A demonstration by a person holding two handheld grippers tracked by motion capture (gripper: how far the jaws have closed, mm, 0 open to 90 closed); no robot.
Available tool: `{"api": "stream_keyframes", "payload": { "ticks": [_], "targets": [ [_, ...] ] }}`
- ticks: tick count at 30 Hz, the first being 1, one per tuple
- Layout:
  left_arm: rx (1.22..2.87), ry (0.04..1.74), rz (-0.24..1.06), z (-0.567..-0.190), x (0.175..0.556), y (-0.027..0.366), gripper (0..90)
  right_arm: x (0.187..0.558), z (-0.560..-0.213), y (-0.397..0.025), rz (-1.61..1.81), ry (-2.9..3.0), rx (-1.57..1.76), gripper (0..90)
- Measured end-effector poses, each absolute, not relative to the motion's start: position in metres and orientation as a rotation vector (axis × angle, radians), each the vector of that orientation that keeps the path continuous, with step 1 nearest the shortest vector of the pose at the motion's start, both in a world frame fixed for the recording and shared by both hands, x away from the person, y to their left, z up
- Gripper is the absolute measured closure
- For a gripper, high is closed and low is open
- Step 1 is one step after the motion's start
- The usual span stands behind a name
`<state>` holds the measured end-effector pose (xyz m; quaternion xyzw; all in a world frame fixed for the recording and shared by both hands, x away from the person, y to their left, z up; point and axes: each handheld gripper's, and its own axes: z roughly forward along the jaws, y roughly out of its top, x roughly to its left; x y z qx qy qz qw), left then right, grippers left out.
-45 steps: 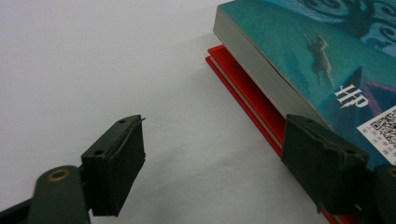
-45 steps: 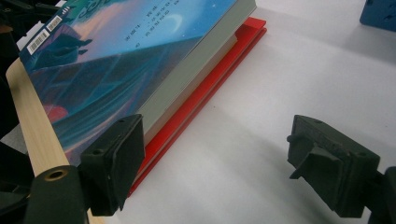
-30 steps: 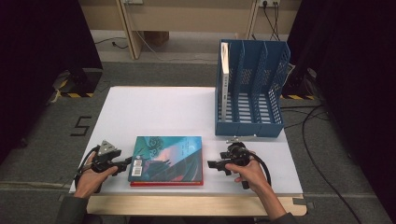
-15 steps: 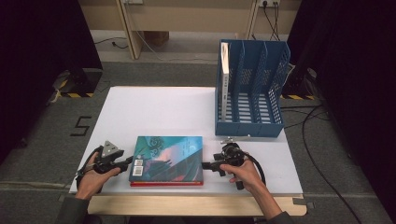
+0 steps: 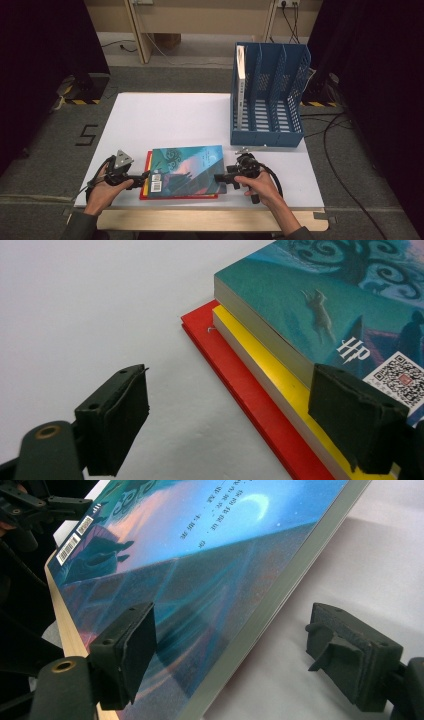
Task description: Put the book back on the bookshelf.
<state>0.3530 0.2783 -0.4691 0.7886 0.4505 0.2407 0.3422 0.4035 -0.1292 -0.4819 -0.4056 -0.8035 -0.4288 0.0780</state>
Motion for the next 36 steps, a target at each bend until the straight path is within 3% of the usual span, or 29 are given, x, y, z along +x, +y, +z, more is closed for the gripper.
{"api": "stream_keyframes", "payload": {
  "ticks": [16, 21, 33, 36],
  "targets": [
    [2.041, 1.162, 0.603, -0.472, 0.352, 0.279, 20.9, 0.413, -0.492, -0.106, -1.270, -2.276, -1.197, 22.7],
    [2.035, 1.150, 0.588, -0.472, 0.352, 0.277, 25.3, 0.415, -0.488, -0.113, -1.335, -2.226, -1.232, 35.8],
    [2.051, 1.097, 0.611, -0.472, 0.351, 0.265, 45.2, 0.415, -0.445, -0.117, -1.523, -2.185, -1.090, 53.3],
    [2.066, 1.081, 0.639, -0.472, 0.351, 0.260, 47.9, 0.411, -0.437, -0.106, -1.448, -2.236, -1.040, 52.9]
  ]
}}
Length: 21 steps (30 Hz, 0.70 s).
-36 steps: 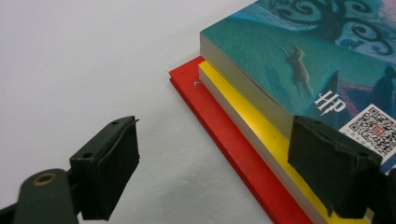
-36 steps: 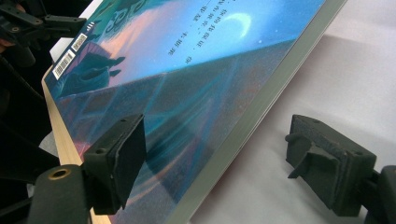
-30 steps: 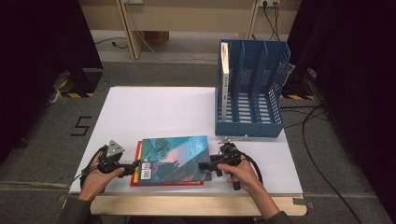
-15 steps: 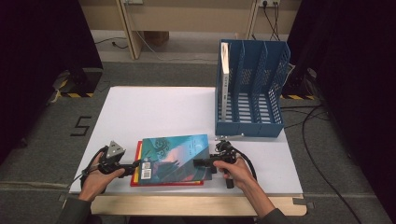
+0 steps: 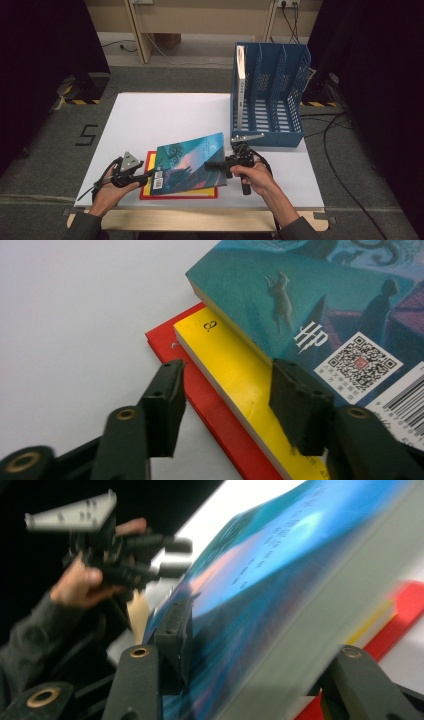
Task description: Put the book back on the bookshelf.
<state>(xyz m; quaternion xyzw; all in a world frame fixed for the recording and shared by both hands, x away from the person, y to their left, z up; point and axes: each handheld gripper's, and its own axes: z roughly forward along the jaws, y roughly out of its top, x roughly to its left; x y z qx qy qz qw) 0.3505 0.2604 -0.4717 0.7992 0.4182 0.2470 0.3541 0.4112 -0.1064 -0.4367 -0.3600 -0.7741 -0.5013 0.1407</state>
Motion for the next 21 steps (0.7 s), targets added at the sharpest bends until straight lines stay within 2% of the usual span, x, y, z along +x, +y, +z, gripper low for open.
{"api": "stream_keyframes", "payload": {
  "ticks": [6, 13, 17, 21],
  "targets": [
    [2.050, 1.085, 0.632, -0.473, 0.352, 0.262, 40.1, 0.411, -0.423, -0.103, -1.400, -2.310, -1.016, 54.7],
    [2.046, 1.065, 0.557, -0.476, 0.353, 0.259, 16.7, 0.415, -0.394, -0.104, -1.340, -2.443, -0.929, 60.1],
    [2.043, 1.046, 0.549, -0.475, 0.352, 0.257, 15.7, 0.421, -0.376, -0.109, -1.294, -2.518, -0.920, 62.4],
    [1.970, 1.100, 0.540, -0.475, 0.356, 0.268, 15.6, 0.427, -0.353, -0.118, -1.288, -2.612, -0.961, 66.2]
  ]
}}
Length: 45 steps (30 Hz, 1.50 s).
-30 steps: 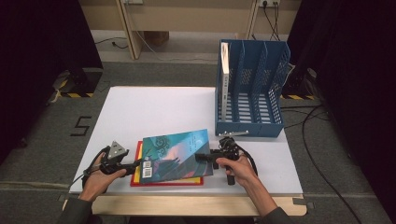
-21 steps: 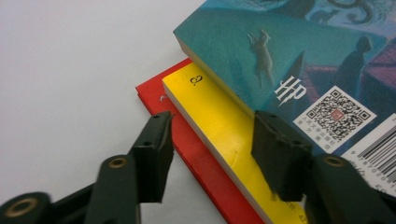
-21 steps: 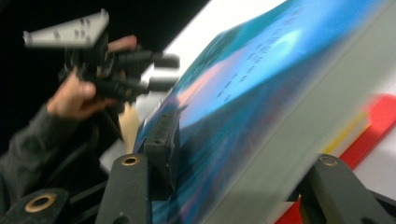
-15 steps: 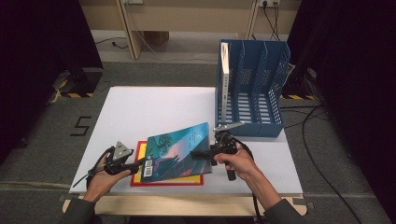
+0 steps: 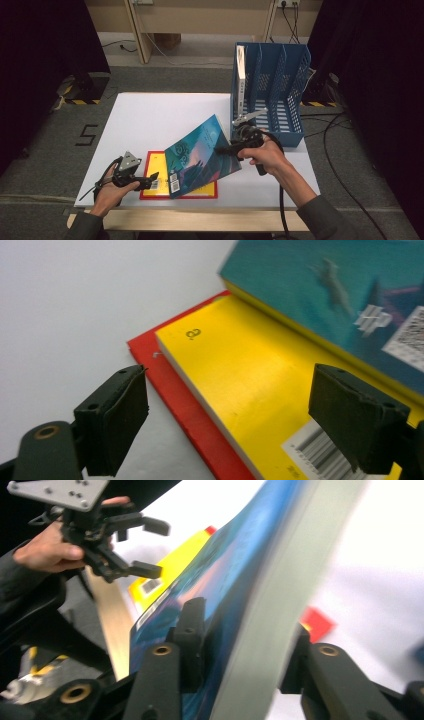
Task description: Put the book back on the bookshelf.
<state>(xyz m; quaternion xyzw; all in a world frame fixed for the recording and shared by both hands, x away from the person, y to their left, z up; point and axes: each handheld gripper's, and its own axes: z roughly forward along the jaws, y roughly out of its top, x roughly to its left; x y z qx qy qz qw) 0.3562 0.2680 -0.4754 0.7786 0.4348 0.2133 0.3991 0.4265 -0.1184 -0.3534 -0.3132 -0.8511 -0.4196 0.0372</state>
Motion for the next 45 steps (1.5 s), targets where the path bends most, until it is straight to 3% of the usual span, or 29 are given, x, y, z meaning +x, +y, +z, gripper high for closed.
{"api": "stream_keyframes", "payload": {
  "ticks": [8, 17, 32, 45],
  "targets": [
    [1.888, 1.236, 0.548, -0.482, 0.367, 0.298, 15.4, 0.423, -0.337, -0.126, -1.248, -2.665, -0.972, 67.7],
    [1.917, 1.361, 0.527, -0.498, 0.378, 0.318, 15.4, 0.412, -0.309, -0.138, -1.244, -2.739, -0.944, 71.3],
    [1.963, 1.345, 0.531, -0.502, 0.379, 0.317, 13.3, 0.401, -0.266, -0.152, -1.123, -2.910, -1.005, 73.6],
    [1.973, 1.340, 0.526, -0.502, 0.380, 0.315, 10.3, 0.395, -0.266, -0.175, -1.023, -3.015, -1.094, 73.4]
  ]
}}
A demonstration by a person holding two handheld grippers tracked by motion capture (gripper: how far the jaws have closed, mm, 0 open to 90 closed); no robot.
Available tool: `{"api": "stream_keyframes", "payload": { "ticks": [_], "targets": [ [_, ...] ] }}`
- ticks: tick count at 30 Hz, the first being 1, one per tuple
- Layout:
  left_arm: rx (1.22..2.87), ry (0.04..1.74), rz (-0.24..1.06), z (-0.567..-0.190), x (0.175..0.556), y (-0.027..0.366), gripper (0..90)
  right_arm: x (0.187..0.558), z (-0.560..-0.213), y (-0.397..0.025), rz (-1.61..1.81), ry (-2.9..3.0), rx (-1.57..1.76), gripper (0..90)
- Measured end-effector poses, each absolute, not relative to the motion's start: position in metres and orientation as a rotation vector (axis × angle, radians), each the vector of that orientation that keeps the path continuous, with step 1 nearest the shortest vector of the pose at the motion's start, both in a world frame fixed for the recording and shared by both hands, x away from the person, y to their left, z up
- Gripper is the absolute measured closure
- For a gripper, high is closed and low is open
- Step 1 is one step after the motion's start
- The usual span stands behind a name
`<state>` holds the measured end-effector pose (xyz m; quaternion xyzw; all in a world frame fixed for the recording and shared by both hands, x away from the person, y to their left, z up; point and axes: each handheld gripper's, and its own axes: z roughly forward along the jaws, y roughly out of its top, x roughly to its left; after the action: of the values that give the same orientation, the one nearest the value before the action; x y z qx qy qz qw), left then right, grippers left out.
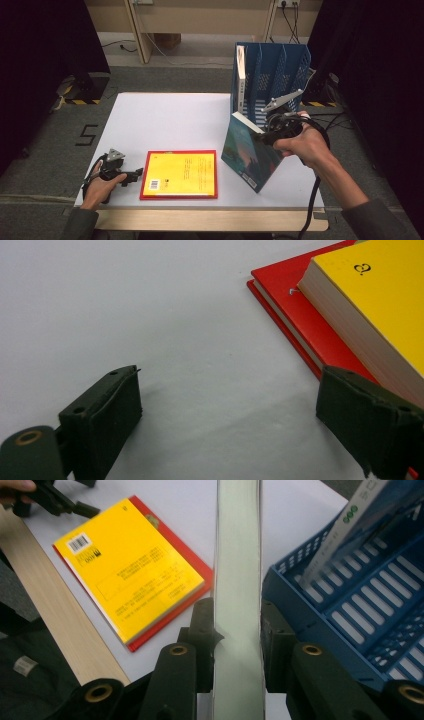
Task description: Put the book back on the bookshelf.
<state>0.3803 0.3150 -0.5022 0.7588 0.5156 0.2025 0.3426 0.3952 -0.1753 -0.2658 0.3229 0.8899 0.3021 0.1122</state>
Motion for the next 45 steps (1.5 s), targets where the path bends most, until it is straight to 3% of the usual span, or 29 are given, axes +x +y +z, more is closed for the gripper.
{"api": "stream_keyframes", "payload": {
  "ticks": [16, 35, 45],
  "targets": [
    [1.986, 1.331, 0.538, -0.503, 0.380, 0.314, 9.5, 0.407, -0.270, -0.184, 0.865, 2.610, 1.055, 71.6],
    [1.990, 1.323, 0.534, -0.503, 0.380, 0.314, 8.6, 0.424, -0.286, -0.156, 0.654, 2.708, 1.115, 68.4],
    [1.990, 1.322, 0.534, -0.503, 0.380, 0.314, 8.5, 0.422, -0.286, -0.157, 0.642, 2.742, 1.023, 73.6]
  ]
}}
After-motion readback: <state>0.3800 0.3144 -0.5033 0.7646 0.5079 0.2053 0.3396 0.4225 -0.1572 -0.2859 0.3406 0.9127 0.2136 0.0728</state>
